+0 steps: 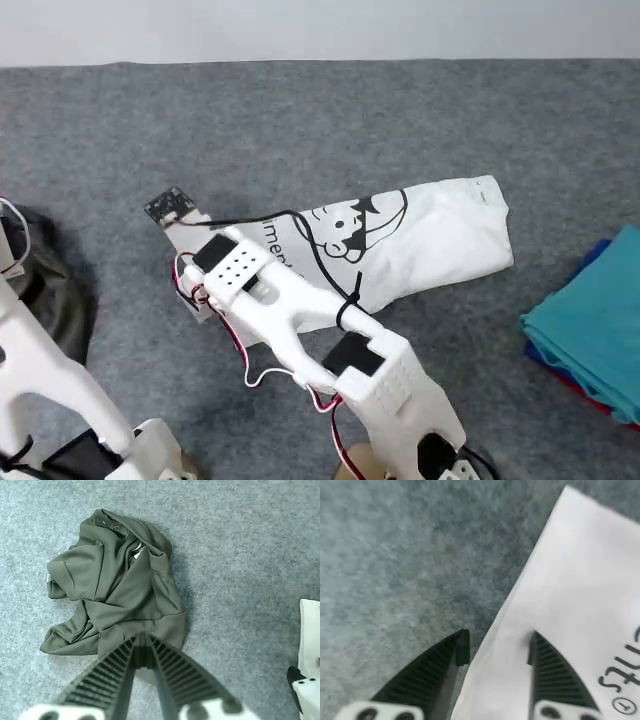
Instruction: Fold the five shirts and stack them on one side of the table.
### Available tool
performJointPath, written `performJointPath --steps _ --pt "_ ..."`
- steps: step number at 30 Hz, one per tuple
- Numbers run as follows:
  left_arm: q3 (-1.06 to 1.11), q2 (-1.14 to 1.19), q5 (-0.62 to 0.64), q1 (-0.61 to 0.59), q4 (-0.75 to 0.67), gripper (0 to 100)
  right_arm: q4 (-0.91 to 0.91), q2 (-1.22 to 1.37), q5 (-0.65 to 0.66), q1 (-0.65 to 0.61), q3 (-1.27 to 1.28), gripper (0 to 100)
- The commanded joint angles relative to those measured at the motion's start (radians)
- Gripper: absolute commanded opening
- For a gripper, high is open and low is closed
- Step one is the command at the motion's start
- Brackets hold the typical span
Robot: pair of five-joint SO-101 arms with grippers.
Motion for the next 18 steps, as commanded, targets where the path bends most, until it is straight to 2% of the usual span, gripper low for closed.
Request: performJointPath --steps 1,12,18 --pt "-0.005 -0.034 -0.008 -0.006 0.021 0 -0.008 0.007 -0.011 0.008 -0.061 22.4" --pt "-0.005 -0.034 -0.008 -0.006 0.021 0 -0.001 0.068 -0.011 0.016 -0.061 22.1" --pt "-0.005 -0.032 -0.009 -0.006 0.02 0 0.061 0.09 0.002 0.016 -0.103 11.8"
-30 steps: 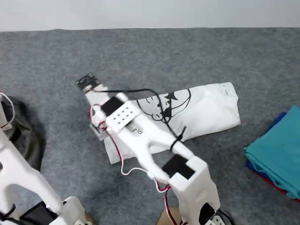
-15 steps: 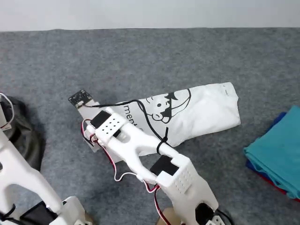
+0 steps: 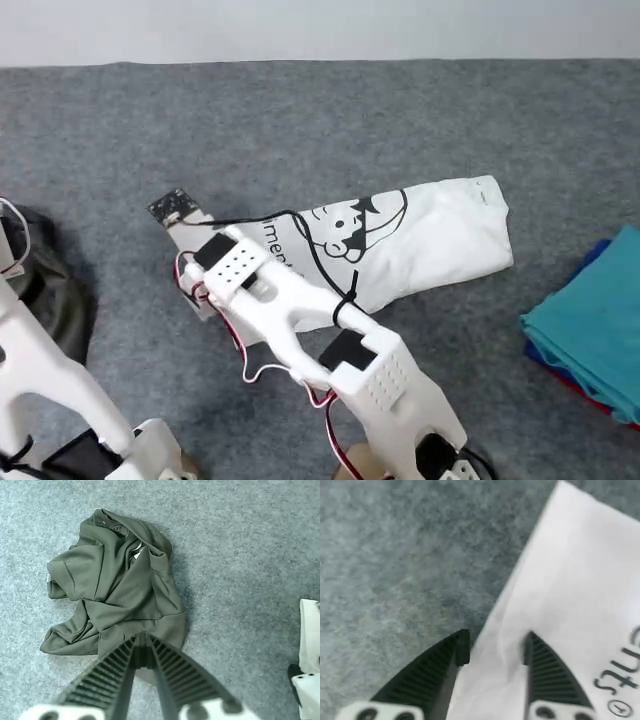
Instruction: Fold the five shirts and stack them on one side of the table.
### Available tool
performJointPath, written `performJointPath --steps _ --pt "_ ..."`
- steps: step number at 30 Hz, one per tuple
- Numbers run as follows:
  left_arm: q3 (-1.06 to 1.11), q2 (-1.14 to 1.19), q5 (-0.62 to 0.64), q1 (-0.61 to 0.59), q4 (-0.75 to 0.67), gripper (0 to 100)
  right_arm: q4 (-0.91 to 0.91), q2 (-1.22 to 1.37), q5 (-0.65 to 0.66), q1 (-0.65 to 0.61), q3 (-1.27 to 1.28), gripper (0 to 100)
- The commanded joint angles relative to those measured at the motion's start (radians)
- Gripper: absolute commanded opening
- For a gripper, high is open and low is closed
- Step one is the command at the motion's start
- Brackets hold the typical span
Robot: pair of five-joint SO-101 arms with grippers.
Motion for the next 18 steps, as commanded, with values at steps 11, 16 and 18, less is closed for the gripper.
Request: performJointPath --steps 11,16,18 --pt "-0.005 -0.032 -0.009 -0.003 0.02 0 0.321 0.252 0.061 0.016 -0.414 1.0" --pt "-0.005 -0.032 -0.011 -0.005 0.02 0 0.41 0.308 0.066 0.028 -0.569 1.0" --pt "-0.005 -0.032 -0.011 -0.005 0.02 0 0.449 0.308 0.066 0.033 -0.641 1.0"
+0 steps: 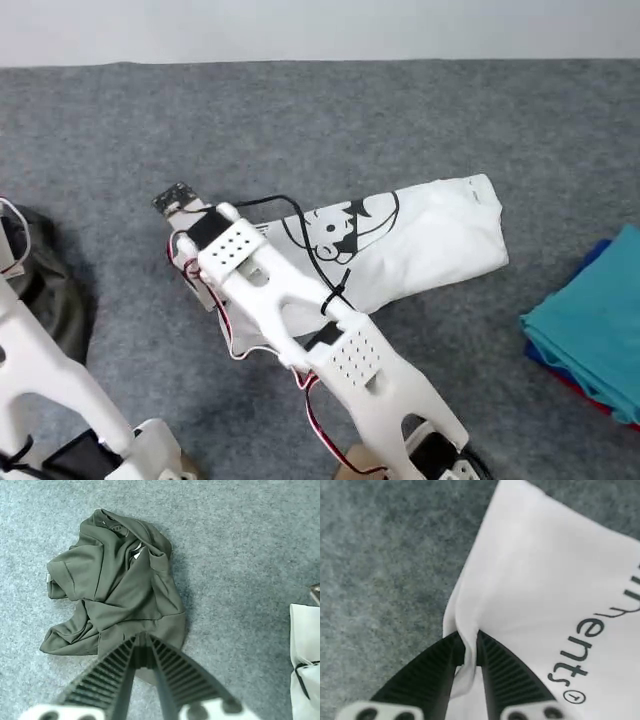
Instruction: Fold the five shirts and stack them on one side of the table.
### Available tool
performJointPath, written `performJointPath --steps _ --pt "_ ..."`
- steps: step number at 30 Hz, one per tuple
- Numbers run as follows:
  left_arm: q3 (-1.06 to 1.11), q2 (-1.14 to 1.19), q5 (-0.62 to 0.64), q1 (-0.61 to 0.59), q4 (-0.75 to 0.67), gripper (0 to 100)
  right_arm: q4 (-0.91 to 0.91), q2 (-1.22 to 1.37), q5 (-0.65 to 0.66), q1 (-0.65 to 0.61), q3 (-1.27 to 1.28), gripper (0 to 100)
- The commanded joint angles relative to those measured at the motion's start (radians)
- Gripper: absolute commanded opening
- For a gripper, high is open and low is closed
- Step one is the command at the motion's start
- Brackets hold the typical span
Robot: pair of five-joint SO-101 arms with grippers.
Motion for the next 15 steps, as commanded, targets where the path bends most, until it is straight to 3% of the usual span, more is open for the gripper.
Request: performJointPath --steps 1,6,15 --pt "-0.005 -0.032 -0.011 -0.005 0.02 0 0.087 0.002 0.014 0.001 -0.15 1.0" --pt "-0.005 -0.032 -0.011 -0.005 0.02 0 0.254 0.004 0.014 0.021 -0.362 1.0" --pt "-0.01 -0.032 -0.011 -0.005 0.018 0 0.251 -0.162 0.107 0.176 -0.209 0.9"
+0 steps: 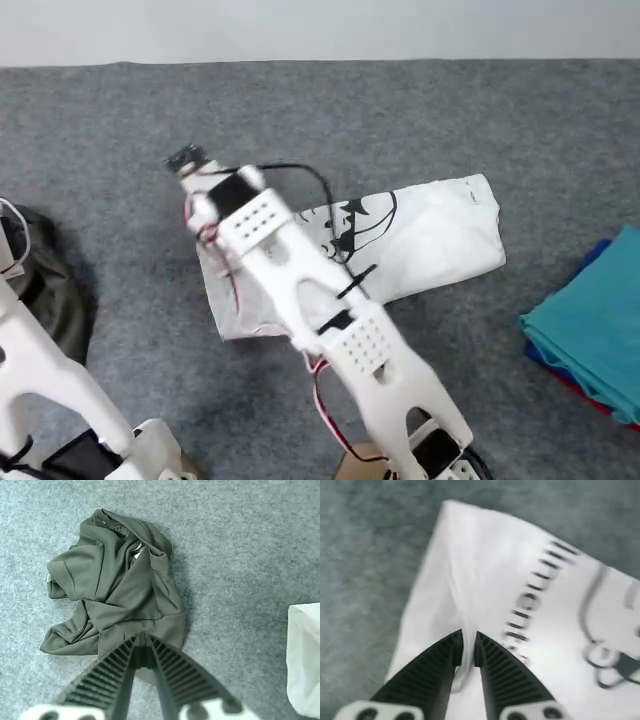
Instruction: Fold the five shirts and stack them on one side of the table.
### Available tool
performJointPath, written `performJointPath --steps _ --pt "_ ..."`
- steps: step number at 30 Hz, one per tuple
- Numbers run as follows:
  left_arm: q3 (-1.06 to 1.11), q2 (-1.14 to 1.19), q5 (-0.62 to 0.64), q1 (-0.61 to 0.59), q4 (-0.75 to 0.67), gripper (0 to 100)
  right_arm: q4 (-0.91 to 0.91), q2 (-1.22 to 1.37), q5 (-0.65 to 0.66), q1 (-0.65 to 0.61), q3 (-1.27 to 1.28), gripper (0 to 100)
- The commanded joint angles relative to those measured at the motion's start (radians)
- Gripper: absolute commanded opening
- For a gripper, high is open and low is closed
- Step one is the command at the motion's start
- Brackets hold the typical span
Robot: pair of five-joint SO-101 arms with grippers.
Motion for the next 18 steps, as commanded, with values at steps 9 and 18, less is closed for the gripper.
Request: performJointPath --steps 9,18 --pt "-0.01 -0.032 -0.006 0.002 0.017 0 0.027 -0.243 0.071 0.076 0.258 0.9" --pt "-0.01 -0.032 -0.005 0.002 0.008 0 -0.139 -0.162 0.071 -0.079 0.252 0.9"
